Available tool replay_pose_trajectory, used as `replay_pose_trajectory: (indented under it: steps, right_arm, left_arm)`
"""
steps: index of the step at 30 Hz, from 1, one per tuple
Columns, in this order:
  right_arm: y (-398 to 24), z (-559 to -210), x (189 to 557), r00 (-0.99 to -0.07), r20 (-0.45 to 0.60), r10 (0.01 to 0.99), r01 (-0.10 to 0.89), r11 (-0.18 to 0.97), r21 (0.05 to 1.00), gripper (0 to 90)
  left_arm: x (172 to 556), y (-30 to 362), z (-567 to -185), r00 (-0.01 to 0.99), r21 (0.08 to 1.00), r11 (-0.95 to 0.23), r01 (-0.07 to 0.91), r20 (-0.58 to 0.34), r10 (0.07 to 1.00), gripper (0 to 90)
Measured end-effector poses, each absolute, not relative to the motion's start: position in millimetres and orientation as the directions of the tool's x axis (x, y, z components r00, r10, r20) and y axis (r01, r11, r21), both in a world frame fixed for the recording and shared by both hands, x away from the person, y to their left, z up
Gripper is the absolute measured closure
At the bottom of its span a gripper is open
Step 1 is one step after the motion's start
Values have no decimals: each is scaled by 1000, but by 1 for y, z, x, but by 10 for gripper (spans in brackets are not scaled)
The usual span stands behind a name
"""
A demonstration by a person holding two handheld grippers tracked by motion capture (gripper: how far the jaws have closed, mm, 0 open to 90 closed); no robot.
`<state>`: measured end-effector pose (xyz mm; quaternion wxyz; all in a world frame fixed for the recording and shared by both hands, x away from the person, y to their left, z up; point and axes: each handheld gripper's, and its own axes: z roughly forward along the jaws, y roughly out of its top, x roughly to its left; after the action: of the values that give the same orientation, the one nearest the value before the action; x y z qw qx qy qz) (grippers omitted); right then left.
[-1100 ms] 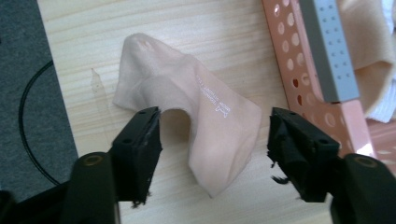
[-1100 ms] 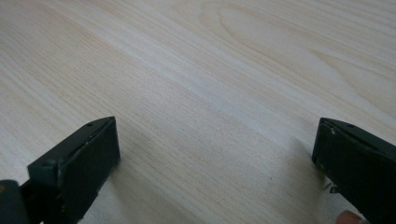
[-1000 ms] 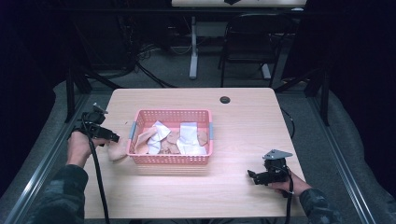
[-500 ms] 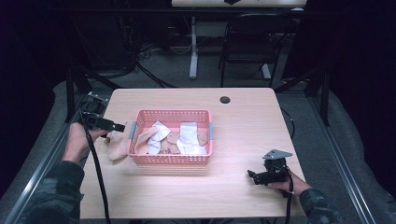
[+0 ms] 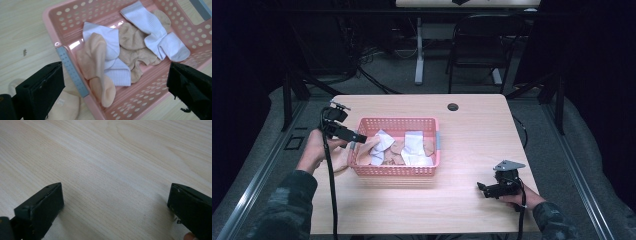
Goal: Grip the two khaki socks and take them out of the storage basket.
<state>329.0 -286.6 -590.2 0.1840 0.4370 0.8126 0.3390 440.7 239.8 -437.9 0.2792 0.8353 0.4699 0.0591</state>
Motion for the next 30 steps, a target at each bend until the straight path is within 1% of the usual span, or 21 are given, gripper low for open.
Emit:
replay_pose_trajectory:
  steps: [5,6,7,8,9,11,15,18,20,21,23,24,26,27,29,30]
  right_arm:
    - [-286,-590,329,-549,5,836,585,380,716,0]
    - [-286,-590,329,-549,4,836,585,380,717,0]
    - [-286,-590,329,-549,4,836,585,380,716,0]
    - [-286,-590,329,-549,4,836,585,380,716,0]
    - [-287,-590,329,-550,-1,835,586,387,713,0]
    - [-286,-590,329,-550,2,835,585,384,714,0]
    - [-287,-590,329,-552,-4,834,588,393,707,0]
    - [-287,-590,329,-550,-2,835,585,388,712,0]
    - [-287,-590,329,-550,-3,835,585,388,713,0]
    - [-287,-590,329,-549,-2,836,587,387,711,0]
    - [-287,-590,329,-549,1,836,591,387,708,0]
    - [-287,-590,329,-549,1,836,591,388,708,0]
    - [-287,-590,329,-549,1,836,591,387,708,0]
    - [-287,-590,329,-549,1,836,591,387,708,0]
    - [-287,-590,329,-550,-2,835,586,388,712,0]
    - [-287,-590,329,-550,-2,835,586,388,712,0]
  left_arm:
    - [445,227,-450,580,501,-444,743,-150,801,20]
    - [447,225,-452,586,496,-452,741,-149,796,35]
    - [448,220,-455,604,488,-482,728,-121,788,57]
    - [448,220,-455,604,488,-482,728,-121,788,77]
    - [448,214,-458,624,476,-514,714,-99,775,88]
    - [449,211,-459,630,464,-529,711,-84,772,97]
    - [455,208,-468,615,439,-531,724,-63,786,230]
    - [457,209,-471,602,435,-520,735,-65,796,290]
    - [459,211,-473,593,429,-516,742,-61,803,304]
    - [461,213,-474,576,418,-506,754,-52,816,345]
    - [461,213,-475,575,415,-508,755,-44,817,362]
    - [461,212,-475,585,408,-521,750,-41,810,404]
    - [461,211,-476,589,405,-527,747,-36,807,441]
    - [461,210,-477,589,401,-527,749,-39,807,441]
    - [462,210,-479,590,393,-529,752,-41,807,481]
    - [462,210,-481,588,389,-530,754,-40,808,527]
